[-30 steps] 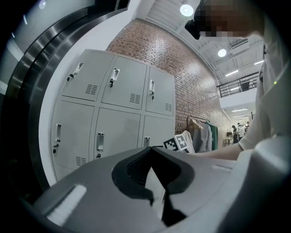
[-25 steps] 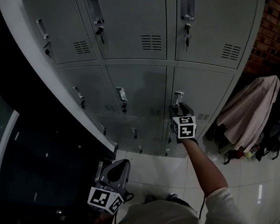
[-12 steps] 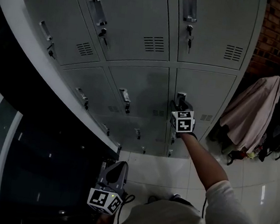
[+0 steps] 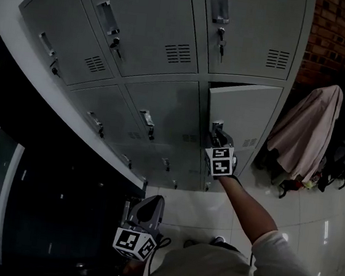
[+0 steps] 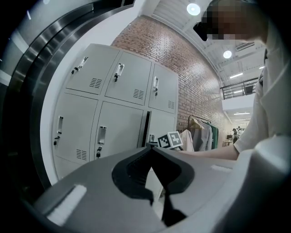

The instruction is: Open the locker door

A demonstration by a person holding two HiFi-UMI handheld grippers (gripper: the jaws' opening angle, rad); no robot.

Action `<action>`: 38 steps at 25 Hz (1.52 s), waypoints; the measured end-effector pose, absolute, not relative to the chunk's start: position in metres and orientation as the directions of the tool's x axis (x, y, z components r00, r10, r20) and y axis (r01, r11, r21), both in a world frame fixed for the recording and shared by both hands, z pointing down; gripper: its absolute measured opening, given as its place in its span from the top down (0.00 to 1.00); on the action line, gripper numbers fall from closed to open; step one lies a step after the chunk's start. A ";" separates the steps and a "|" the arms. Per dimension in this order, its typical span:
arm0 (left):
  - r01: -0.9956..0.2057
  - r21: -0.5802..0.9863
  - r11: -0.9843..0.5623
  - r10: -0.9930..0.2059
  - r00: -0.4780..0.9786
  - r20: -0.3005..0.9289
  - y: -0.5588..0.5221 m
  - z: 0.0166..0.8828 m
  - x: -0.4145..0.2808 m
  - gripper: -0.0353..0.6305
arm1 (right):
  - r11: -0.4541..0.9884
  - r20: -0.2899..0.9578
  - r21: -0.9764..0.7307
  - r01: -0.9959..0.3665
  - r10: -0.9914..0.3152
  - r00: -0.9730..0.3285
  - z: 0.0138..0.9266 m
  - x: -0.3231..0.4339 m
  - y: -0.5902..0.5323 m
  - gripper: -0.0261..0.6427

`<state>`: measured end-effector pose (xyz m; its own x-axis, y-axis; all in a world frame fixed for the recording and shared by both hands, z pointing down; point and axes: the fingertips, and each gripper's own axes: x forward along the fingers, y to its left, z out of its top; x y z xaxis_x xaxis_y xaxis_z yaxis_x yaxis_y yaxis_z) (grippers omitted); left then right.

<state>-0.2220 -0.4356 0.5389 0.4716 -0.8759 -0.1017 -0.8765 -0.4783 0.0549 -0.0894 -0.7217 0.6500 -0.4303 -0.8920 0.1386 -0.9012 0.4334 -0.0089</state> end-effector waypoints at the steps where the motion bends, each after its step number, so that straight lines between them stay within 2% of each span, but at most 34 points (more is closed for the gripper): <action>1: -0.871 0.046 -0.488 -0.870 0.482 -0.104 -0.436 0.539 -0.220 0.86 | 0.436 0.127 -0.003 -0.900 -0.893 -0.433 0.649 -0.087 -0.714 0.80; 16: -0.836 0.073 -0.544 -0.839 0.540 -0.073 -0.451 0.555 -0.176 0.86 | 0.370 0.016 -0.042 -0.928 -0.928 -0.371 0.633 -0.003 -0.582 0.77; 21: -0.806 0.078 -0.587 -0.810 0.583 -0.067 -0.456 0.555 -0.151 0.86 | 0.340 0.018 -0.056 -0.939 -0.940 -0.342 0.630 0.036 -0.548 0.87; 26: -0.778 0.077 -0.624 -0.781 0.621 -0.064 -0.460 0.553 -0.128 0.86 | 0.288 0.020 -0.066 -0.955 -0.957 -0.289 0.629 0.070 -0.531 0.92; 33: -0.747 0.061 -0.662 -0.749 0.660 -0.056 -0.462 0.552 -0.109 0.86 | 0.251 0.021 -0.078 -0.965 -0.967 -0.254 0.627 0.099 -0.521 0.94; 38: -0.750 0.055 -0.659 -0.752 0.656 -0.062 -0.461 0.549 -0.114 0.86 | 0.281 -0.007 -0.061 -0.958 -0.960 -0.281 0.620 0.100 -0.516 0.96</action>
<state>-0.1140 -0.4608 0.5491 0.6561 -0.7520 -0.0624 -0.7501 -0.6590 0.0549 0.0996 -0.5157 0.6201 -0.2809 -0.9597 -0.0067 -0.9578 0.2808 -0.0607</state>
